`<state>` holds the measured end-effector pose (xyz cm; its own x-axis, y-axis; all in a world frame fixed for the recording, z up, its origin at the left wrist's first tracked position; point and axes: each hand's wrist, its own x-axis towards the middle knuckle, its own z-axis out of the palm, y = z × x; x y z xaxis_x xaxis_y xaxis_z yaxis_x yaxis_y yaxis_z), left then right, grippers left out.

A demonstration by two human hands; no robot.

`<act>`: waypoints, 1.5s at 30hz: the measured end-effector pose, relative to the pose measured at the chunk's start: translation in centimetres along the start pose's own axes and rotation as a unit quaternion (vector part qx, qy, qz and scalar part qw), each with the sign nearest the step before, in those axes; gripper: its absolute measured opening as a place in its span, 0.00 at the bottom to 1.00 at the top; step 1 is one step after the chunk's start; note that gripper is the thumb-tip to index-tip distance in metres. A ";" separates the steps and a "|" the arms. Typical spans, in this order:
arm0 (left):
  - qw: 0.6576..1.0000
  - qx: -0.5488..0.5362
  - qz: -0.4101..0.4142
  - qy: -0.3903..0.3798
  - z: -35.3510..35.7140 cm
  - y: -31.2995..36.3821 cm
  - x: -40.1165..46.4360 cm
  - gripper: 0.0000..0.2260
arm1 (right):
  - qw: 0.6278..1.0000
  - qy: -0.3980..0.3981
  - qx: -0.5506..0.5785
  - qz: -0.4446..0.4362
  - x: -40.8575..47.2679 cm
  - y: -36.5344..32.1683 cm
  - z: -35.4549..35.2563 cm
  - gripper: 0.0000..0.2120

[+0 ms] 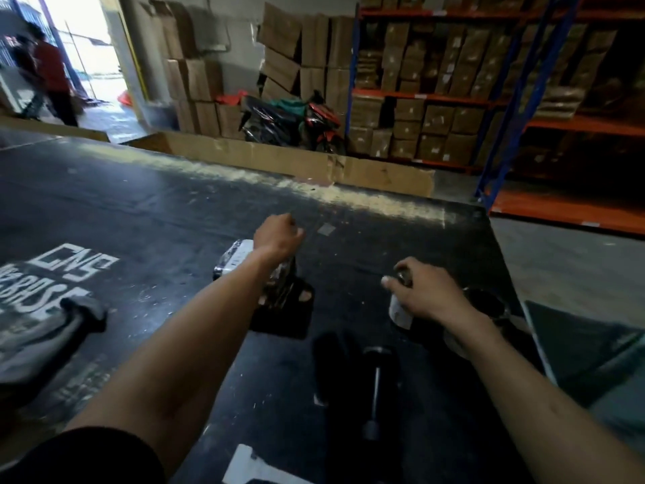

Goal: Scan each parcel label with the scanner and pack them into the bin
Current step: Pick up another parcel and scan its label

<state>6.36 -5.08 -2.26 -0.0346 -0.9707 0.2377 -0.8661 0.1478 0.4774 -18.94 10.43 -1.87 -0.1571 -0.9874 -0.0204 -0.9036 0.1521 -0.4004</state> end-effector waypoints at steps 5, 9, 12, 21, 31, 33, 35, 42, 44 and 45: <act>0.984 0.059 -0.155 -0.059 0.1 -9.3 0.4 0.33 | 0.980 -0.136 -0.086 0.113 -1.5 -1.6 7.4 0.40; 0.976 0.037 -0.137 -0.163 0.7 -12.5 1.1 0.46 | 0.965 -0.180 -0.055 0.183 -2.5 -0.4 9.8 0.50; 0.973 0.011 -0.119 -0.196 0.7 -13.4 1.8 0.51 | 0.952 -0.199 0.013 0.231 -3.1 0.9 10.7 0.48; 0.970 -0.037 -0.074 -0.227 -0.1 -12.9 2.5 0.53 | 0.878 -0.088 0.376 0.283 -5.2 2.6 13.7 0.32; 0.966 -0.220 -0.056 -0.122 1.0 -11.4 -0.8 0.48 | 0.800 -0.035 0.576 0.167 -3.2 -3.7 8.2 0.08; 0.962 -0.248 -0.042 -0.110 1.6 -11.1 -1.8 0.46 | 0.811 -0.009 0.569 0.133 -2.5 -5.3 7.1 0.09; 0.962 -0.259 -0.029 -0.083 2.2 -10.5 -2.8 0.41 | 0.831 0.016 0.545 0.108 -1.7 -6.8 6.3 0.18; 0.957 -0.289 0.025 -0.027 2.9 -7.2 -4.8 0.34 | 0.873 0.087 0.474 0.069 -0.2 -9.6 4.8 0.28; 0.958 -0.282 0.043 -0.021 3.0 -6.7 -5.1 0.34 | 0.877 0.104 0.464 0.066 -0.2 -9.5 4.6 0.27; 0.959 -0.278 0.050 -0.019 3.1 -6.5 -5.1 0.34 | 0.880 0.108 0.459 0.064 -0.2 -9.4 4.4 0.26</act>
<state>10.61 -1.67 -9.25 -0.1300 -0.9513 0.2794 -0.4587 0.3076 0.8337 -8.68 9.03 -2.18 -0.3965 -0.9179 0.0153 -0.1861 0.0641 -0.9804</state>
